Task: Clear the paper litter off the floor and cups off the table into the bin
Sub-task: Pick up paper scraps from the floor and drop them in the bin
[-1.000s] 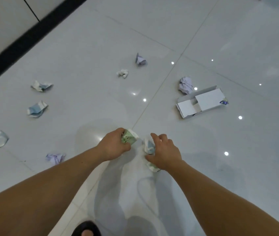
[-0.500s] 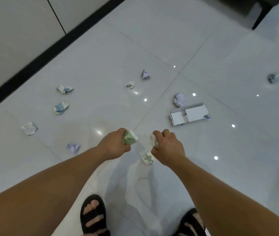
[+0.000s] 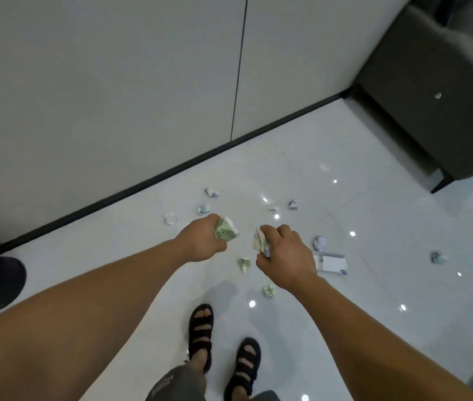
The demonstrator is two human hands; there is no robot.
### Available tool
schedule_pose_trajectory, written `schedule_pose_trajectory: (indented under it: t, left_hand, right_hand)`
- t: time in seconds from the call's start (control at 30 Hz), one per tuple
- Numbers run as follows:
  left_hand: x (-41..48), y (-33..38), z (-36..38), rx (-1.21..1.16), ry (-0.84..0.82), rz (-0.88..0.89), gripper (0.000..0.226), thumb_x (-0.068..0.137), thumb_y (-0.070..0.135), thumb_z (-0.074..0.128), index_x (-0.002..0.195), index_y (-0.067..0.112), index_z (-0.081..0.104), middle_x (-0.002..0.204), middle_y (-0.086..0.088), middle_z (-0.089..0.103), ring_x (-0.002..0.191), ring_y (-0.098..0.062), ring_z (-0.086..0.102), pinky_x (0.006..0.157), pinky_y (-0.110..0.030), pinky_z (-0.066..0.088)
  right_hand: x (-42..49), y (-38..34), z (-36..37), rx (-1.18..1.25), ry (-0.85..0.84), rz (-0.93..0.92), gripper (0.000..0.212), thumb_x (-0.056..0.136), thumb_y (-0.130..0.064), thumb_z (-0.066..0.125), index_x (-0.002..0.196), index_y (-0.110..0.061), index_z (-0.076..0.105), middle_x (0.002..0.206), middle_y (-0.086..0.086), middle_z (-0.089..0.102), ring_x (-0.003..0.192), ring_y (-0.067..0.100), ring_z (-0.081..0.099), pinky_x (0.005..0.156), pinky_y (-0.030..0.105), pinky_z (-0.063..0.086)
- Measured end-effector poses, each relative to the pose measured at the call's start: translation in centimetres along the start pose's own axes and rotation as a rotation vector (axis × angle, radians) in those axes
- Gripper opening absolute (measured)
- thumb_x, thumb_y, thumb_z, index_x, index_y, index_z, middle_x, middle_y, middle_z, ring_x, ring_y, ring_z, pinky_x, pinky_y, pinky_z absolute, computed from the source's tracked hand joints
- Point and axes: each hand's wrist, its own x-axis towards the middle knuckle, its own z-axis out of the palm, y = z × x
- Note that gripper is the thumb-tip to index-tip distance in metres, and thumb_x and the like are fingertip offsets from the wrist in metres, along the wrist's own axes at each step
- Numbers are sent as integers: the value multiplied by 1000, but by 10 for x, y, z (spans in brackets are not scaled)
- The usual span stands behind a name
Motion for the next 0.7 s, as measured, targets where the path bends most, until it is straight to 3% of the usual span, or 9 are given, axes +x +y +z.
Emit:
schedule_pose_trajectory:
  t: [0.33, 0.53, 0.7]
  left_hand:
    - [-188, -40, -62, -240, 314, -151, 51, 80, 26, 68, 126, 23, 47, 104, 3, 58, 87, -16, 58, 59, -24, 44]
    - [-279, -113, -95, -378, 521, -246, 46, 80, 24, 68, 122, 23, 49, 97, 7, 57, 79, -9, 57, 55, -22, 43]
    - [-342, -195, -121, -433, 620, -310, 50, 80, 25, 69, 125, 23, 47, 103, 5, 57, 86, -14, 57, 58, -21, 42]
  right_hand:
    - [-35, -153, -74, -98, -15, -320, 54, 86, -38, 56, 137, -26, 41, 123, 4, 48, 107, 25, 48, 71, 32, 44]
    - [-55, -253, -70, -154, -53, -492, 55, 86, -39, 57, 138, -26, 40, 123, 4, 49, 110, 25, 48, 81, 36, 49]
    - [-64, -365, -51, -196, -51, -652, 56, 85, -39, 60, 137, -28, 42, 126, 3, 50, 114, 25, 48, 83, 35, 49]
